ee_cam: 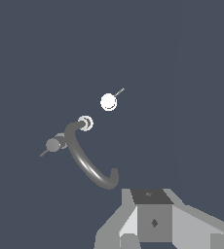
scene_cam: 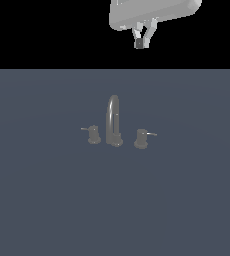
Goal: Turn on the faucet by rotating a designated handle.
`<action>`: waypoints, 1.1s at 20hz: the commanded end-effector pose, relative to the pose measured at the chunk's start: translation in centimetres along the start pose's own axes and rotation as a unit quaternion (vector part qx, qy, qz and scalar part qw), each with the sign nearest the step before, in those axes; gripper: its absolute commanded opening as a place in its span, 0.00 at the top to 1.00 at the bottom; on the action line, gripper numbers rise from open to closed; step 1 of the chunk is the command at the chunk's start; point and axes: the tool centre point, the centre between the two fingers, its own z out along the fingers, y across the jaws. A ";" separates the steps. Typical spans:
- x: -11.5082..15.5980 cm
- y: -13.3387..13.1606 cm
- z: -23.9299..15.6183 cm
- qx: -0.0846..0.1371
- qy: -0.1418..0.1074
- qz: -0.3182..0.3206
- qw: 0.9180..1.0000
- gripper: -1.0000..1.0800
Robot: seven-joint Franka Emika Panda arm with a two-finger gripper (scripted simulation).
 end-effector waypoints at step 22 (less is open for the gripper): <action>13.3 -3.7 19.9 0.010 0.025 0.346 0.938 1.00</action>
